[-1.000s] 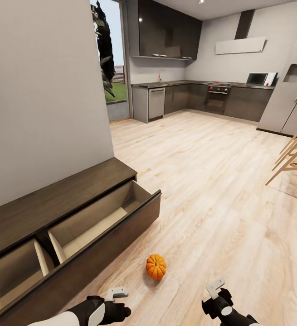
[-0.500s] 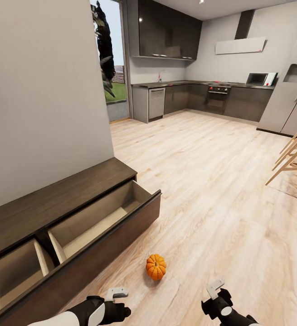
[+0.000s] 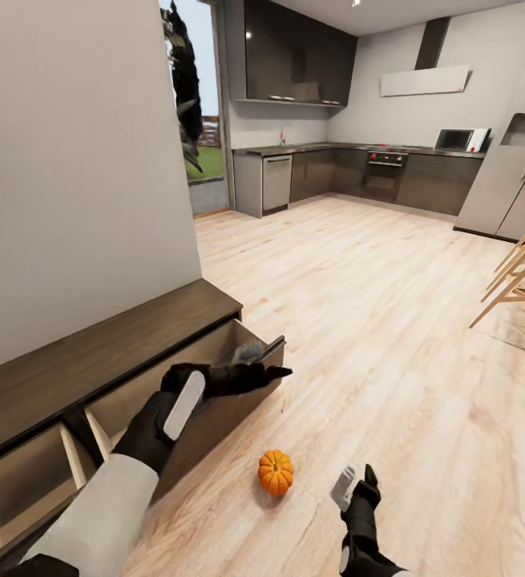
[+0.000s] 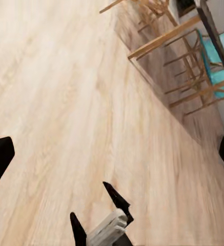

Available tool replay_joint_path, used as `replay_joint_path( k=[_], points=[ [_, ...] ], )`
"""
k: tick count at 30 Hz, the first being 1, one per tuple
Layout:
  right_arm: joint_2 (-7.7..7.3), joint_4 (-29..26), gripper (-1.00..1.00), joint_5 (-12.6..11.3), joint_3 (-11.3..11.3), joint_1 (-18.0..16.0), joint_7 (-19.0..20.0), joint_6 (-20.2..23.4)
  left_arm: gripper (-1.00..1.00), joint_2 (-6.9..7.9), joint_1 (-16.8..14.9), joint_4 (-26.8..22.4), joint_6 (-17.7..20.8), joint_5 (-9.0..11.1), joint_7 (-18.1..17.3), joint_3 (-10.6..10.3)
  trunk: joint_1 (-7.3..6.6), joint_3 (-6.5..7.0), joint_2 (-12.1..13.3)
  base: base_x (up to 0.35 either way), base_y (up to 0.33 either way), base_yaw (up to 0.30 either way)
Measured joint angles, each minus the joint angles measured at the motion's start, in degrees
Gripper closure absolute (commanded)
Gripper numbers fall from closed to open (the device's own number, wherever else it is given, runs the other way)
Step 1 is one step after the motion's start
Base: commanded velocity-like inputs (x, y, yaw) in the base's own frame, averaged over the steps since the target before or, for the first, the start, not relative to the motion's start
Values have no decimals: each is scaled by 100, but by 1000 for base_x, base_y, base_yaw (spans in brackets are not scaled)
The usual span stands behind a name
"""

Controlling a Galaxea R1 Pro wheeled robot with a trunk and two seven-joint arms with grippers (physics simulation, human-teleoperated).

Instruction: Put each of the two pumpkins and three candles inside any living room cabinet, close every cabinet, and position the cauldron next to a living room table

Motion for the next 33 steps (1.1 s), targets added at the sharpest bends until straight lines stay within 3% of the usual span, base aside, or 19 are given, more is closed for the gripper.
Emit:
replay_joint_path(
  k=[1, 3, 4, 9, 13, 16, 19, 24, 26, 28, 29, 33],
  points=[
    [74, 2, -100, 304, 46, 0, -117, 175, -100, 6, -138, -92, 53, 514, -37, -1, 0, 1, 0, 0, 0, 0],
    [141, 0, -100, 600, 67, 0, -204, 303, -100, 34, -250, -278, 46, 1130, -84, -1, 0, 0, 0, 0, 0, 0],
    [153, -5, -100, 658, 70, 0, -216, 320, -100, 46, -268, -427, 35, 1269, -93, 4, 0, 0, 0, 0, 0, 0],
    [172, 3, -100, 763, 78, 0, -220, 322, -100, 79, -260, -921, -48, 1502, -107, 1, 0, 0, 0, 0, 0, 0],
    [174, 20, -100, 780, 81, 5, -210, 170, -100, 72, -253, -1016, -378, 1550, -171, -6, 0, 0, 0, 0, 0, 0],
    [171, 34, -100, 910, 79, 14, -204, 9, -100, 66, -240, -981, -476, 1729, -359, -15, 65, -54, -119, 0, 0, 0],
    [166, 34, -100, 976, 78, 16, -202, -58, -100, 83, -235, -986, -488, 1774, -401, -13, 131, -108, -239, 0, 0, 0],
    [119, -10, -100, 868, -40, 13, 67, -1118, -100, 97, -219, -1003, -481, 1793, -416, -11, 241, -197, -440, 0, 0, 0],
    [86, -37, -100, 456, -388, -12, 642, -1640, -100, 101, -218, -1013, -476, 1798, -421, -7, 285, -233, -520, 0, 0, 0],
    [19, -126, -100, -240, -908, -69, 1595, -1962, -100, 111, -213, -1019, -474, 1801, -427, 0, 329, -269, -600, 0, 0, 0],
    [-16, -179, -100, -438, -1037, -91, 1900, -2008, -100, 121, -212, -1020, -474, 1802, -429, 1, 351, -287, -640, 0, 0, 0],
    [-412, -715, -100, -1994, -1844, -184, 4716, -2109, -100, 168, -209, -1019, -472, 1804, -433, 0, 439, -359, -801, 0, 0, 0]
  ],
)
